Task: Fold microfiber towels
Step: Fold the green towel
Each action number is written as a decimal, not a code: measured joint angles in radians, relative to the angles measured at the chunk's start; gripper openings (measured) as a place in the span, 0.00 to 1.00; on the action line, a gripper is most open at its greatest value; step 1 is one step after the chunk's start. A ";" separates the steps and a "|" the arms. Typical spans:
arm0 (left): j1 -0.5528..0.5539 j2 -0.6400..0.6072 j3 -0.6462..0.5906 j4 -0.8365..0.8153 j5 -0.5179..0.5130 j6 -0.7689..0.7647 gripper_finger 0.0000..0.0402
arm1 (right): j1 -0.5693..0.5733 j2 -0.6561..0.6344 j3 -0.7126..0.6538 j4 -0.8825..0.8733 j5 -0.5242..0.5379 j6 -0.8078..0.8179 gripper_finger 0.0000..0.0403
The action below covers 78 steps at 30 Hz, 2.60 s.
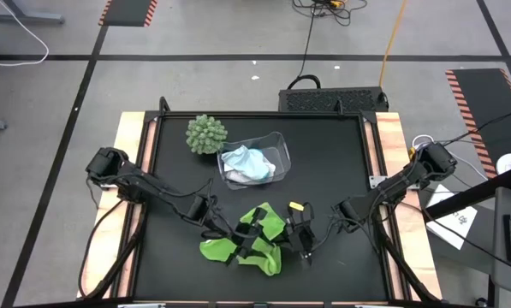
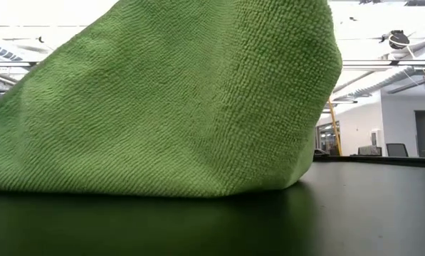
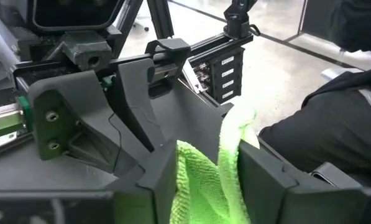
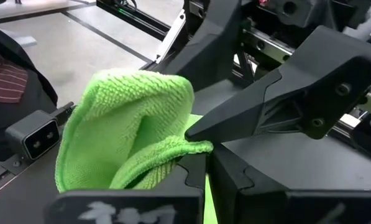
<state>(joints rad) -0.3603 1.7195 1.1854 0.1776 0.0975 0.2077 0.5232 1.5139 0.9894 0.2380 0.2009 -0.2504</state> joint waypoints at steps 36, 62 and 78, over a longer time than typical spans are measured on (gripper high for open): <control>-0.019 0.011 -0.012 -0.166 -0.391 -0.061 0.48 | 0.107 -0.028 0.102 0.000 -0.110 -0.037 0.00; -0.070 0.018 -0.061 -0.431 -0.188 -0.310 0.48 | 0.105 -0.011 0.114 -0.258 -0.160 0.341 0.21; -0.058 0.015 -0.403 -0.044 -0.071 -0.467 0.48 | 0.114 -0.011 0.113 -0.354 -0.147 0.564 0.64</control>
<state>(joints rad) -0.4184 1.7348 0.7827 0.1340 0.0262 -0.2593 0.6369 1.5032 1.1019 -0.1158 0.0544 0.3137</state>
